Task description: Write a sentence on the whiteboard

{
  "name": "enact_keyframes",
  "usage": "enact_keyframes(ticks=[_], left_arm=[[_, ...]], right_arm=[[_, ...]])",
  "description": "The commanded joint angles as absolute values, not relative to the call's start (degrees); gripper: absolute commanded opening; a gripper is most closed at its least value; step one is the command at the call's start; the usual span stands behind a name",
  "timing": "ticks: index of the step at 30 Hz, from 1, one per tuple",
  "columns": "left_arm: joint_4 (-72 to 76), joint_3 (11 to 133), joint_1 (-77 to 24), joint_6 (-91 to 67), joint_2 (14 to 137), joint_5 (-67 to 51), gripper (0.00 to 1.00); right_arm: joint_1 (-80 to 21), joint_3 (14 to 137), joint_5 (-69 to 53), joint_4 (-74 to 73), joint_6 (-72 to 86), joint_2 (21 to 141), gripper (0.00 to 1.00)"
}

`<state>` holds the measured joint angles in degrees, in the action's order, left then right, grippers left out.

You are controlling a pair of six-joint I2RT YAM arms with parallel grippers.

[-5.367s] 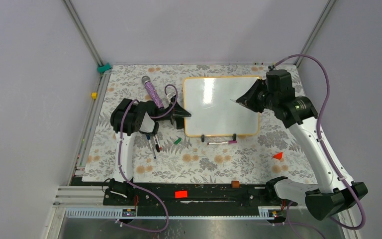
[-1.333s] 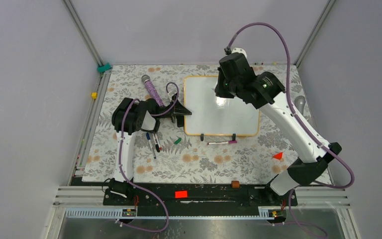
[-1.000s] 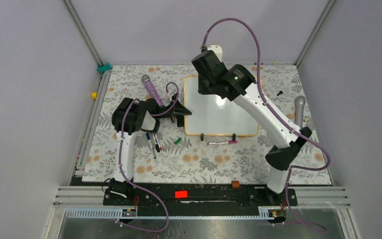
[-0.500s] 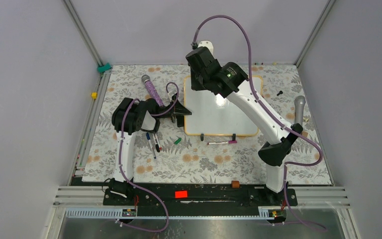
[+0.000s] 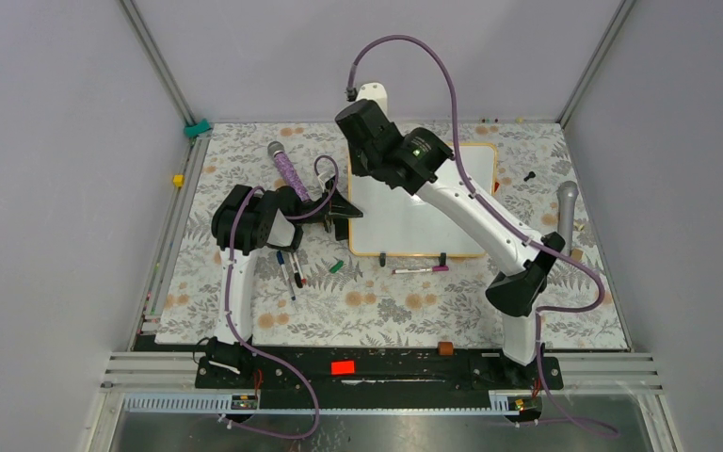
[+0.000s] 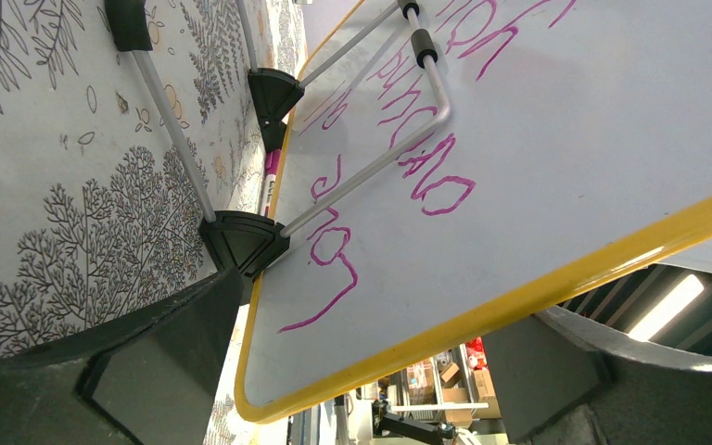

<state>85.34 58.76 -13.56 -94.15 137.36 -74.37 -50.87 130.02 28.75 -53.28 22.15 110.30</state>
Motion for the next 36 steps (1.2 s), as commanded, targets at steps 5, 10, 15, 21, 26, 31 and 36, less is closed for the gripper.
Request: enact_keyframes(ticks=[5, 10, 15, 21, 26, 31, 36], left_arm=[[81.48, 57.57, -13.62, -87.18, 141.77, -73.28, 0.99], [81.47, 57.57, -13.61, -87.28, 141.77, -73.29, 0.99], [81.48, 57.5, -13.62, -87.32, 141.77, -73.38, 0.99], [81.54, 57.46, -13.62, -87.45, 141.77, -73.46, 0.99], [81.55, 57.37, -13.58, -87.49, 141.77, -73.46, 0.99], [81.65, 57.31, -13.62, -87.63, 141.69, -73.29, 0.99], [81.73, 57.17, -13.66, -87.63, 141.67, -73.22, 0.99]], right_arm=[[-52.45, 132.43, 33.59, -51.55, 18.67, 113.63, 0.0], [-52.36, 132.86, 34.09, -51.51, 18.44, 114.95, 0.0], [-51.92, 135.03, 34.23, -52.8, 20.2, 116.8, 0.0], [-51.01, 138.43, 33.93, -54.88, 21.48, 119.16, 0.0], [-50.8, 137.96, 34.84, -55.09, 21.62, 119.55, 0.0], [-50.54, 137.31, 35.44, -55.09, 21.75, 120.01, 0.0], [-50.28, 137.53, 35.04, -55.08, 21.72, 120.64, 0.0]])
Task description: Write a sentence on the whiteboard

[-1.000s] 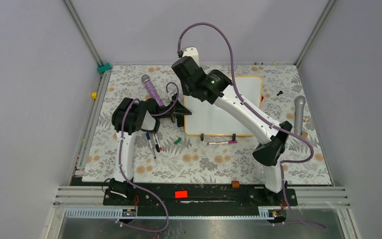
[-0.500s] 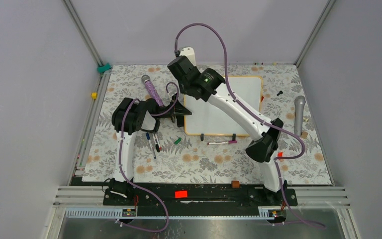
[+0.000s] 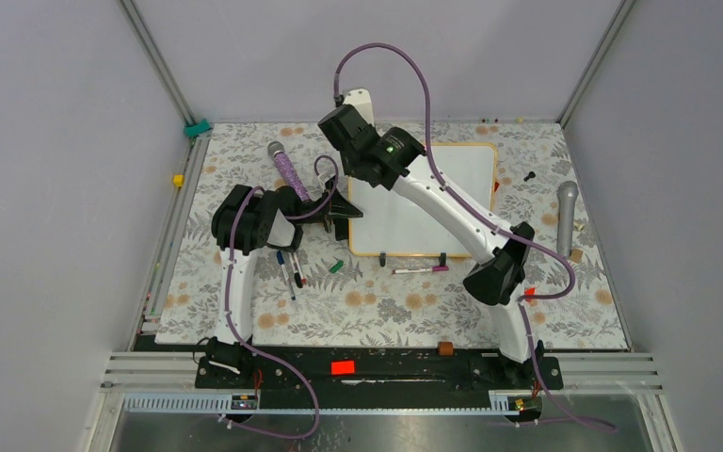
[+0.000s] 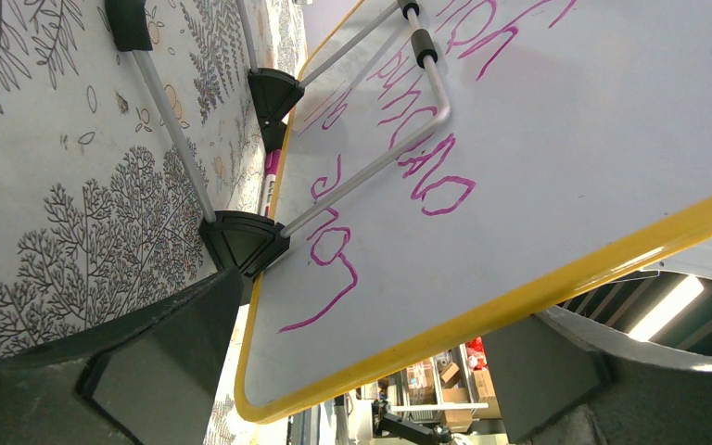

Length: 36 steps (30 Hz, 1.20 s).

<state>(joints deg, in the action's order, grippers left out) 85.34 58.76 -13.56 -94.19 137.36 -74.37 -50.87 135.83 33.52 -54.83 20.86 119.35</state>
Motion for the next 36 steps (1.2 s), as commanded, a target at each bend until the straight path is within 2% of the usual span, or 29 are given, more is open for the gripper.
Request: enact_keyframes(ticks=[1, 36], left_arm=[[81.74, 57.17, -13.67, -87.63, 141.68, -73.24, 0.99], [82.0, 56.8, -13.63, -87.37, 141.59, -72.72, 0.99]], right_arm=[[-50.27, 137.69, 34.86, -55.02, 21.56, 120.8, 0.0], [-48.71, 140.62, 36.37, -54.76, 20.83, 124.45, 0.0]])
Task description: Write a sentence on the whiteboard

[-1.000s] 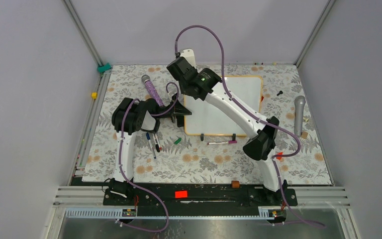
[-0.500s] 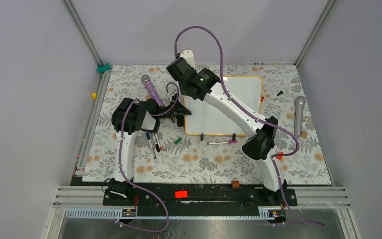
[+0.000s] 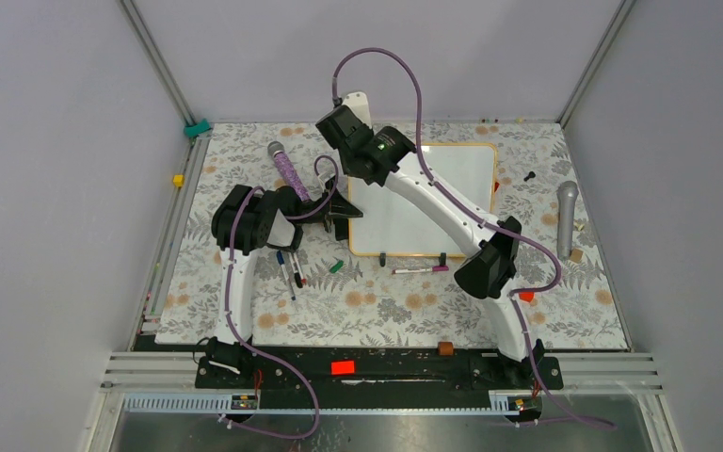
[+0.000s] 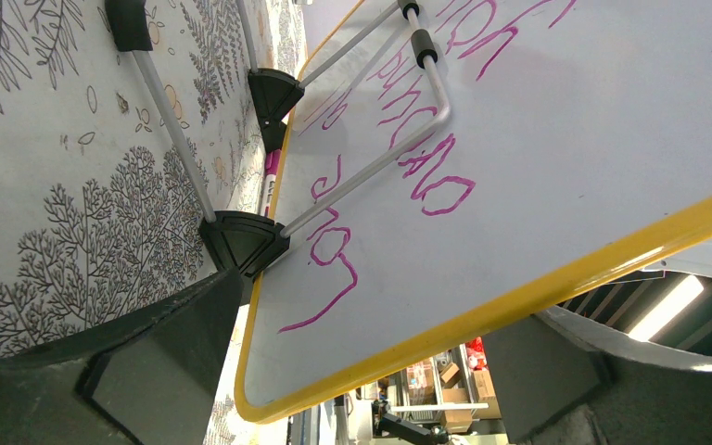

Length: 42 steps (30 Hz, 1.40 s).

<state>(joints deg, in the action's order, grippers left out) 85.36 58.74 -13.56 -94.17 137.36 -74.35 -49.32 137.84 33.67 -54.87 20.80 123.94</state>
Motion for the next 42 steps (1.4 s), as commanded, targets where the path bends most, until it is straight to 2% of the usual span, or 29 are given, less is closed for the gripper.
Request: enact_keyframes(ticks=[1, 20, 42], left_arm=[[82.0, 56.86, -13.62, -87.36, 141.59, -72.76, 0.99], [81.98, 56.82, -13.7, -87.19, 141.57, -72.69, 0.99], [82.09, 56.67, -13.7, -87.28, 141.59, -72.64, 0.99]], right_arm=[[-48.61, 140.7, 36.44, -54.77, 20.81, 124.53, 0.0], [-47.8, 140.98, 38.4, -54.67, 20.57, 125.16, 0.0], [-47.55, 141.95, 34.99, -54.04, 19.33, 126.73, 0.0]])
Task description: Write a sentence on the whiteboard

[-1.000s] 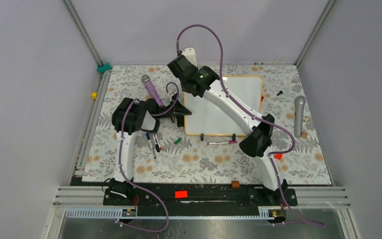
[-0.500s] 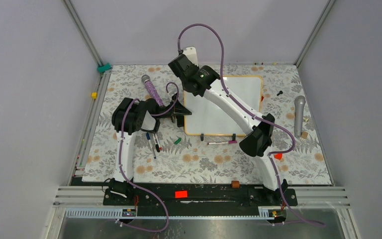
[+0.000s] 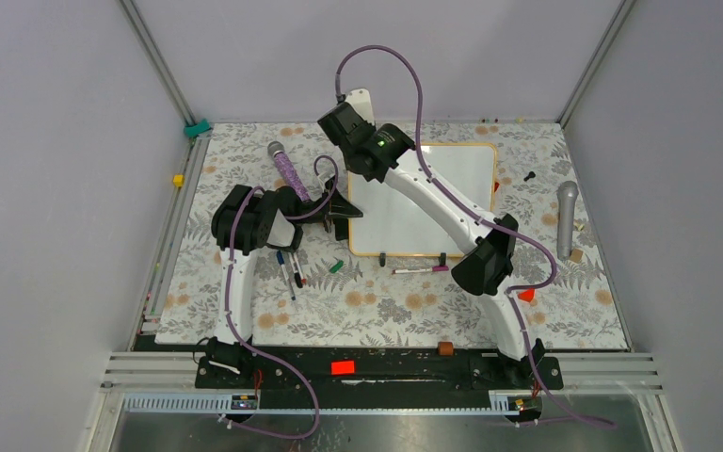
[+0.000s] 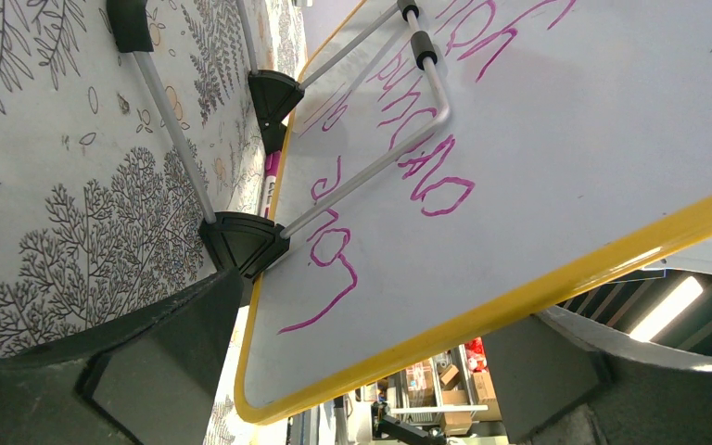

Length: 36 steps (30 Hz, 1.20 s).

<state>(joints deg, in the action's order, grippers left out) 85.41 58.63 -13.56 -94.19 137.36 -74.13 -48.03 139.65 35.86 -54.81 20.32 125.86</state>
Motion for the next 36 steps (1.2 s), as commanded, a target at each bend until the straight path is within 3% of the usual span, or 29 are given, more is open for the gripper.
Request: enact_keyframes(ticks=[1, 19, 36], left_arm=[[82.08, 56.69, -13.71, -87.28, 141.59, -72.65, 0.99], [82.09, 56.69, -13.71, -87.27, 141.59, -72.78, 0.99], [82.06, 56.66, -13.71, -87.3, 141.59, -72.82, 0.99]], right_arm=[[-47.55, 141.94, 34.56, -54.0, 19.17, 126.8, 0.0], [-47.55, 137.63, 30.88, -54.06, 18.76, 124.71, 0.0], [-47.55, 134.65, 36.06, -56.98, 19.36, 122.77, 0.0]])
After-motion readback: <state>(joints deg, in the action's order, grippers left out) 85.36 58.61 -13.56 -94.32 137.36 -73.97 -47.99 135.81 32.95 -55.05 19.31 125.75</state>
